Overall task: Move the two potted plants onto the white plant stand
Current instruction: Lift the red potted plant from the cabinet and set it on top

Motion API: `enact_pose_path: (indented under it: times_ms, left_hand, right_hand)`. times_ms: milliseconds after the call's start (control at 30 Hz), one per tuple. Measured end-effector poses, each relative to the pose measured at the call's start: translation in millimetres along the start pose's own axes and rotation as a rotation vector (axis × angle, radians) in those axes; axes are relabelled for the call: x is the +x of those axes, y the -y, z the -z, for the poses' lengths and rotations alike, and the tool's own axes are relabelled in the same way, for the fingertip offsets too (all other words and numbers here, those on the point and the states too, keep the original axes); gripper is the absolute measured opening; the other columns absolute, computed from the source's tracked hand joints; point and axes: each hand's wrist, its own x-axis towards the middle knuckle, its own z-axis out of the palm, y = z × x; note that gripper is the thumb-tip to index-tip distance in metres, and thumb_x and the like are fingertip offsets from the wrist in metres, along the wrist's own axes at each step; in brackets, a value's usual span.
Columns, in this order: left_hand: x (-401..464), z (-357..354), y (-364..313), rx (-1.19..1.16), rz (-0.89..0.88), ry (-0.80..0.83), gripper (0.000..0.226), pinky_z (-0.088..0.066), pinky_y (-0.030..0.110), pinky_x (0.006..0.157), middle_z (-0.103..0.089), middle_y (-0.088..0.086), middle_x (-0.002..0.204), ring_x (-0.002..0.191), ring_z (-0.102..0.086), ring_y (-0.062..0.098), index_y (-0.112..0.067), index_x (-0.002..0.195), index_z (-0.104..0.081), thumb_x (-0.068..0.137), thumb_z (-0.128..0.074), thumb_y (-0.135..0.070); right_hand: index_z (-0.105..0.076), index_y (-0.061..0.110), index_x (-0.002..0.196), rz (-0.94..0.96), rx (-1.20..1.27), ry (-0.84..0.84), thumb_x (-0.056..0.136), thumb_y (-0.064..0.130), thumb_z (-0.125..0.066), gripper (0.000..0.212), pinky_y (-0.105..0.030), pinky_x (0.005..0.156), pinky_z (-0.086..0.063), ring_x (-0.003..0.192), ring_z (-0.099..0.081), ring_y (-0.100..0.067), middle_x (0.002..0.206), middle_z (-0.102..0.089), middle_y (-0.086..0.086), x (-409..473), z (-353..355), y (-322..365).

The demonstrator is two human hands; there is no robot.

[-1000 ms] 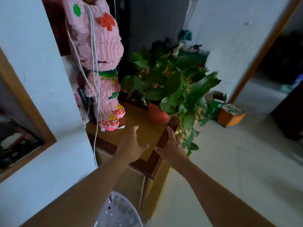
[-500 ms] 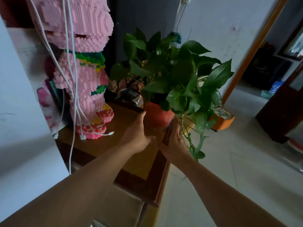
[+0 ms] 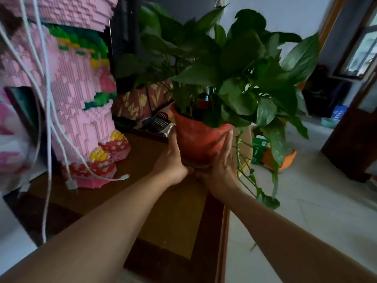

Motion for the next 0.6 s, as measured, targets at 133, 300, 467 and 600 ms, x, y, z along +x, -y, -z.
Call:
enact_pose_path:
  times_ms: [133, 300, 467, 600]
  left_hand:
    - [13, -6, 2, -0.077, -0.036, -0.024, 0.123, -0.041, 0.036, 0.1, -0.039, 0.007, 0.149, 0.126, -0.049, 0.031, -0.033, 0.146, 0.018, 0.071, -0.079, -0.028]
    - [31, -6, 3, -0.176, -0.053, 0.02, 0.136, -0.041, 0.03, 0.092, -0.039, 0.006, 0.147, 0.127, -0.047, 0.031, -0.035, 0.144, 0.02, 0.06, -0.086, -0.021]
    - [41, -9, 8, -0.252, -0.08, 0.036, 0.143, -0.036, 0.023, 0.088, -0.034, 0.003, 0.146, 0.122, -0.04, 0.02, -0.038, 0.142, 0.024, 0.055, -0.088, -0.014]
    - [41, -12, 9, -0.307, -0.083, -0.017, 0.139, -0.037, 0.027, 0.093, -0.035, 0.002, 0.146, 0.13, -0.039, 0.022, -0.04, 0.144, 0.015, 0.054, -0.088, -0.014]
  right_hand:
    - [0.04, 0.044, 0.124, 0.022, -0.022, -0.075, 0.066, 0.013, -0.082, 0.139, -0.02, 0.095, -0.019, 0.136, -0.026, -0.023, 0.155, -0.015, -0.009, 10, -9, -11]
    - [0.032, 0.036, 0.139, 0.012, 0.025, -0.131, 0.057, 0.021, -0.089, 0.147, -0.023, 0.093, -0.022, 0.137, -0.029, -0.028, 0.156, -0.016, -0.011, 25, -14, -20]
    - [0.031, 0.027, 0.142, 0.087, 0.062, -0.153, 0.056, 0.029, -0.089, 0.147, -0.022, 0.099, -0.02, 0.139, -0.022, -0.023, 0.157, -0.006, -0.011, 35, -17, -23]
    - [0.034, 0.024, 0.14, 0.134, 0.097, -0.127, 0.063, 0.02, -0.084, 0.141, -0.023, 0.103, -0.016, 0.139, -0.014, -0.019, 0.156, 0.0, -0.011, 34, -17, -25]
